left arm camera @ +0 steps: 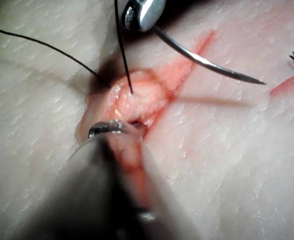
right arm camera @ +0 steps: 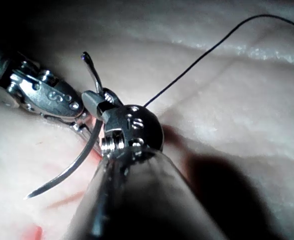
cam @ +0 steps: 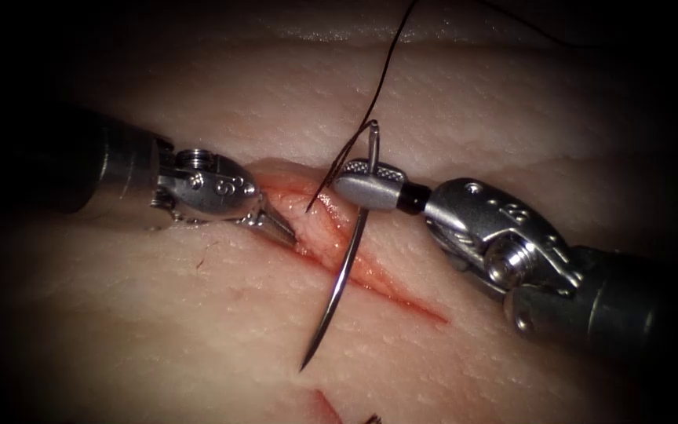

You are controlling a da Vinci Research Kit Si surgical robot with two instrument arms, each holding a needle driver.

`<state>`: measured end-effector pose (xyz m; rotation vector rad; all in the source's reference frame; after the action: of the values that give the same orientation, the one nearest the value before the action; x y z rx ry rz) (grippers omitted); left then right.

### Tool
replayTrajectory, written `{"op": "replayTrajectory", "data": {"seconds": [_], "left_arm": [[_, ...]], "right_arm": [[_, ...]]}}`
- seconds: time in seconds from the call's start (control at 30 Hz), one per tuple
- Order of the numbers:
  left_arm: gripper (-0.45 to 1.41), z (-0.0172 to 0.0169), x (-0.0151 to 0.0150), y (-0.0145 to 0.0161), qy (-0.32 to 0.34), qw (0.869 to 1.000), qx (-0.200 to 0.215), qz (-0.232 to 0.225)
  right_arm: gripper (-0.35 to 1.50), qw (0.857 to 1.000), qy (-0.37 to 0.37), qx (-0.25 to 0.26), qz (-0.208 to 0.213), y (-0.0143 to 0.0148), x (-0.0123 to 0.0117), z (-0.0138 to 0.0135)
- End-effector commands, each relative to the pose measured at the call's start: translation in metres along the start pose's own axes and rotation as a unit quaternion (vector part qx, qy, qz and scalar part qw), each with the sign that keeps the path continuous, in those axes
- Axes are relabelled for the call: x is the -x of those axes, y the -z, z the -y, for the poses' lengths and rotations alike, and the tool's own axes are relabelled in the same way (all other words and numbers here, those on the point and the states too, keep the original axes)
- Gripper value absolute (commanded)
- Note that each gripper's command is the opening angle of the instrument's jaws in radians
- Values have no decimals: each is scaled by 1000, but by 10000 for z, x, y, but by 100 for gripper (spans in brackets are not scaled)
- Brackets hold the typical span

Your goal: Wound Closure

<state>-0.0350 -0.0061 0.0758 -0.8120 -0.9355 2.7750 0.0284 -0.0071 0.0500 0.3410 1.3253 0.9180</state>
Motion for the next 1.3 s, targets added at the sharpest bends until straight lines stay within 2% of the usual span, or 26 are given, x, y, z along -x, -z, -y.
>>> {"op": "replayTrajectory", "data": {"seconds": [0.03,0.27,0.6,1.03,1.3], "left_arm": [[-45,7,-3,-7,1,1000,-3,10],[-45,17,6,-13,11,998,-4,58],[-45,10,12,-29,12,992,9,122],[-45,-12,2,-18,12,992,32,119],[-45,-26,-2,-12,9,992,39,116]], "right_arm": [[-35,1000,22,3,-7,-12,-1,-5],[-35,995,99,16,-25,-20,1,-11],[-35,986,160,30,-31,-32,14,-25],[-35,980,184,44,-57,-42,-2,-36],[-35,976,203,52,-60,-51,4,-45]]}}
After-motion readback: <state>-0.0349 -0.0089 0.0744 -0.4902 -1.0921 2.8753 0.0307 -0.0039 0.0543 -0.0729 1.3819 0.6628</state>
